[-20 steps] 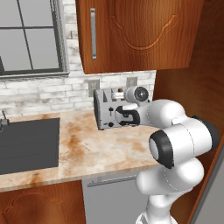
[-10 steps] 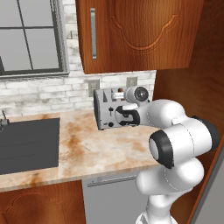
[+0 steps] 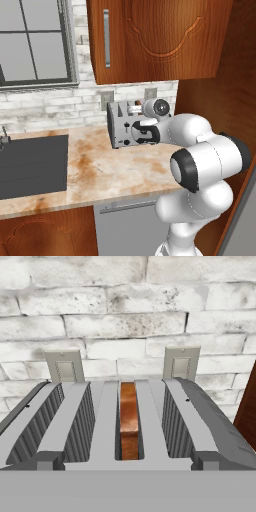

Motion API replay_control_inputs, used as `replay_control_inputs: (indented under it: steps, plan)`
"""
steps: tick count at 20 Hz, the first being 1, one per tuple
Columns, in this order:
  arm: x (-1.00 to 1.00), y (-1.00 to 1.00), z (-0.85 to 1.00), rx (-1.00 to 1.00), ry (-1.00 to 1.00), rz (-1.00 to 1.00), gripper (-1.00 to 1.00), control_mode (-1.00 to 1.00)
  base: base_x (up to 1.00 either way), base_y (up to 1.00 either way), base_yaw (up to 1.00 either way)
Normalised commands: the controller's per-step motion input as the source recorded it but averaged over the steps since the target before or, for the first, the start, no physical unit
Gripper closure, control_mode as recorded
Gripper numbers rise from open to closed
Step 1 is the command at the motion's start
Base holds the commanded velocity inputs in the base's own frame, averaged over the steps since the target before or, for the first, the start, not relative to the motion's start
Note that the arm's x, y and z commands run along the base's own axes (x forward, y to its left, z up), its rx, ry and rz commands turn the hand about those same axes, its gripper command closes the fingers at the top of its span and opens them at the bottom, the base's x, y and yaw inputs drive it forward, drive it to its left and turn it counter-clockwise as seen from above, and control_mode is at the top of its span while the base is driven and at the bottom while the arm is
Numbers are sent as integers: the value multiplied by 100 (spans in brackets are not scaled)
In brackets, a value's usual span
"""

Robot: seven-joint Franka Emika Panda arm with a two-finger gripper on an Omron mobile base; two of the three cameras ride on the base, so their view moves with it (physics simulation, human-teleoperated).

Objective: Start the toaster. Once the lever pops up, take the bread to the plate on the dining counter.

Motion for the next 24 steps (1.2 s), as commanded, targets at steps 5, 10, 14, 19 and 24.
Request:
replay_control_inputs:
  steps: [5,10,14,19,24]
  plan:
    - [0,0,0,0,0,0,-100,-100,0,0,0]
    - [0,0,0,0,0,0,-100,-100,0,0,0]
    - [0,0,0,0,0,0,-100,-100,0,0,0]
    - [0,0,0,0,0,0,-100,-100,0,0,0]
    - [0,0,0,0,0,0,-100,-100,0,0,0]
